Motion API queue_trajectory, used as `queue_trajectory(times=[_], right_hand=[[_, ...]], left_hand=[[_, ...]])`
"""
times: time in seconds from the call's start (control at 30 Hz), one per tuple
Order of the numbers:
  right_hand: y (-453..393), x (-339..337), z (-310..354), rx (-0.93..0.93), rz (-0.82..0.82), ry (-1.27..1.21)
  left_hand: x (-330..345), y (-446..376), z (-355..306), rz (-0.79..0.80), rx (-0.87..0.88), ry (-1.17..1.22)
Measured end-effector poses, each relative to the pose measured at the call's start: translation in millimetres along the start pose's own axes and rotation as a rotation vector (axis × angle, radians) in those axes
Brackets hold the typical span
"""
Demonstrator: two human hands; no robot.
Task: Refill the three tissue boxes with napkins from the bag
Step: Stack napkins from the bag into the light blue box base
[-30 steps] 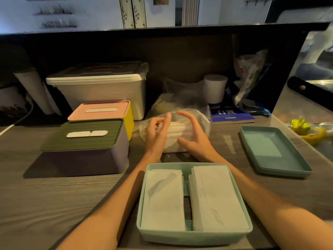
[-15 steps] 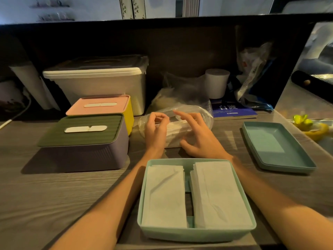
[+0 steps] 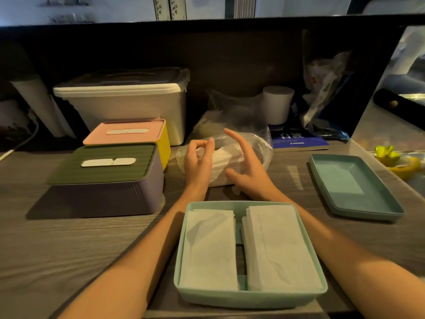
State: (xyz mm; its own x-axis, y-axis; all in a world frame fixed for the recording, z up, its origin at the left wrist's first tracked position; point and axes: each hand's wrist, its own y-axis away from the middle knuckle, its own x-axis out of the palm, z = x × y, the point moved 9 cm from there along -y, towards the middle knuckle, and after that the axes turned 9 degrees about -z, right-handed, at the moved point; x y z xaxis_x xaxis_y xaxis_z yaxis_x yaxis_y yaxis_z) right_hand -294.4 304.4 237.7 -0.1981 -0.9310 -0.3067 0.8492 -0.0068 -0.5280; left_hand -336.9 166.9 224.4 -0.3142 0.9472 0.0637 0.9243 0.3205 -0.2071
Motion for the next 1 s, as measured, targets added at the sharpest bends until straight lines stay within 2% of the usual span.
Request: queue_trajectory(times=[0.23,0.4,0.5,0.63,0.7,0.8,0.93,1.0], right_hand=[[0.9,-13.2,-9.3,-0.009,0.156,0.152],[-7.3,-34.0,-5.2,-0.048,0.080,0.161],[-8.7,-34.7,6.9,-0.130,0.067,0.191],[-9.1,-39.1,17.9,-0.228,-0.028,0.242],[-6.9,-32.8,10.7,-0.236,0.024,0.283],[-4.3,-21.2,-12.1,-0.142,0.132,0.320],[-12.4,-31.0,-9.6,-0.125,0.055,0.251],[-10.2,-30.4,-6.7,-0.145,0.074,0.282]], left_hand=[[1.1,-0.3,-17.4,0.113,0.195,-0.171],[4.1,11.1,-29.6,0.475,0.382,-0.436],[-6.8,8.5,-40.7,0.396,0.551,-0.514],[-8.5,1.5,-40.7,0.343,0.549,-0.440],[-5.2,0.6,-32.6,0.356,0.536,-0.458],[-1.7,1.5,-16.8,0.414,0.430,-0.468],[-1.4,-1.0,-18.3,0.414,0.421,-0.398],[2.4,2.3,-19.8,0.435,0.427,-0.382]])
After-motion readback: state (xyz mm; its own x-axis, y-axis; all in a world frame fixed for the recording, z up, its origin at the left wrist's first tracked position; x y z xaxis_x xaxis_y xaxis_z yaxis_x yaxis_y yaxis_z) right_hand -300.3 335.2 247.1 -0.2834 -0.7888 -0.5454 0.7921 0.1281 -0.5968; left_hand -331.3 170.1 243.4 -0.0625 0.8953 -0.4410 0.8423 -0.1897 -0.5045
